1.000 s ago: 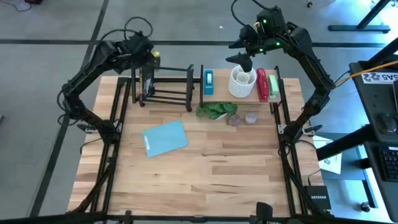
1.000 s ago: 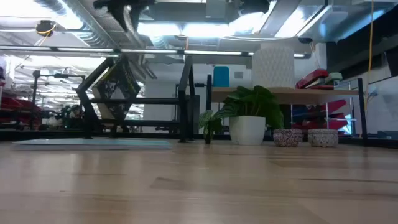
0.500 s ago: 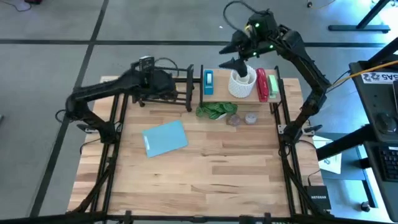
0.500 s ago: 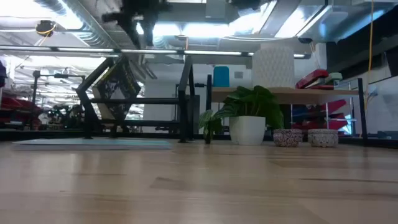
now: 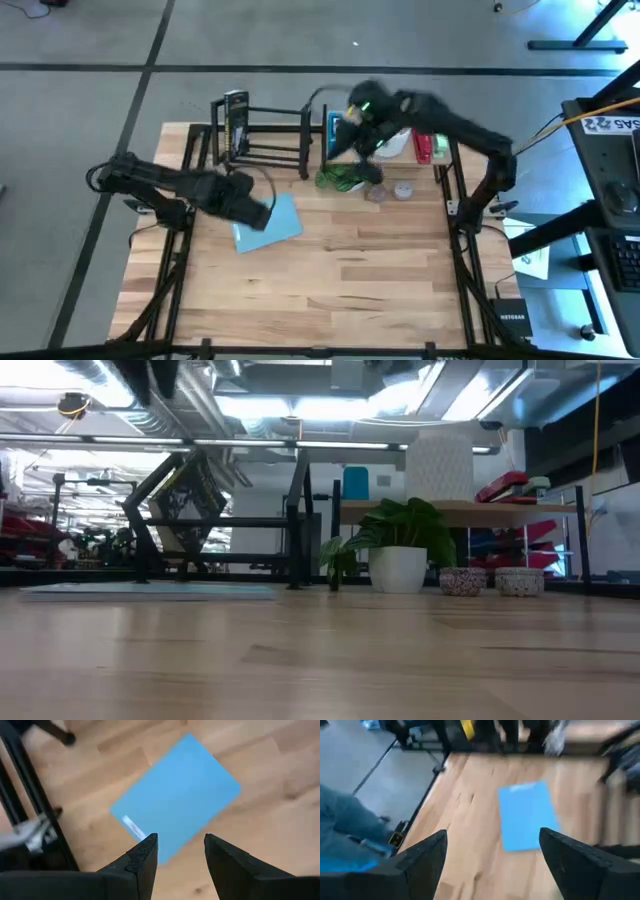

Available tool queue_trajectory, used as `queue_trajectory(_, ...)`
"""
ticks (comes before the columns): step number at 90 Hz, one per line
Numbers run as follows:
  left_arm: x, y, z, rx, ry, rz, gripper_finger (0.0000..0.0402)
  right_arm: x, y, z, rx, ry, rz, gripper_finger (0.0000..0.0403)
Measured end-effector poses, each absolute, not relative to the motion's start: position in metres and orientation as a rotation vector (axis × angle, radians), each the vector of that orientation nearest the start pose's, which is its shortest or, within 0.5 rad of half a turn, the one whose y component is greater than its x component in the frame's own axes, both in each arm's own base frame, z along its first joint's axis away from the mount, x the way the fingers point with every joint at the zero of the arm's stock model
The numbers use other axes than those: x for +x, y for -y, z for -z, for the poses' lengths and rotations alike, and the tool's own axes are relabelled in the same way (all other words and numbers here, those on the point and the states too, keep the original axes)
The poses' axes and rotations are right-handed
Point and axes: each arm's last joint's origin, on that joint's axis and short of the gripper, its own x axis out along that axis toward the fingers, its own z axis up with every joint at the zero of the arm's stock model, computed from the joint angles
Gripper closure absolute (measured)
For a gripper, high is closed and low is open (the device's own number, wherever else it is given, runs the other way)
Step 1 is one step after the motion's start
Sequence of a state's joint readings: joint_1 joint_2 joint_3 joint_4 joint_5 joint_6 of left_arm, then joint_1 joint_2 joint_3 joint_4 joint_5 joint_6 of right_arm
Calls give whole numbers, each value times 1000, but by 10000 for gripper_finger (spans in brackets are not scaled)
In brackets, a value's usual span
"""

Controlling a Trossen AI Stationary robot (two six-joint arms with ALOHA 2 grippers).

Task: Stock shelves
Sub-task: Put the blue book on the bookshelf

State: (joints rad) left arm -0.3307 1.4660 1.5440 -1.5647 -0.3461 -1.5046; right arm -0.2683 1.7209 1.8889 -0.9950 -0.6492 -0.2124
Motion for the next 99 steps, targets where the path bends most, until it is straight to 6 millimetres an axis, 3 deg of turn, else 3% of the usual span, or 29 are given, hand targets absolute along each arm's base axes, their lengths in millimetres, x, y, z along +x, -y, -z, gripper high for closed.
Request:
queue_trajectory(27, 206, 121, -314, -833, -1141, -1009, 259, 409, 64, -302, 298, -801, -275, 102)
queue_trajectory(48, 195, 148, -304, -916, -1108, -970, 259, 434, 74, -249, 260, -909, -101, 102)
queue_trajectory(70, 187, 159, -303, -946, -1043, -977, 259, 444, 85, -240, 184, -865, 32, 102)
queue_trajectory(99, 185, 163, -294, -963, -1031, -981, 259, 440, 109, -237, 196, -865, 109, 102)
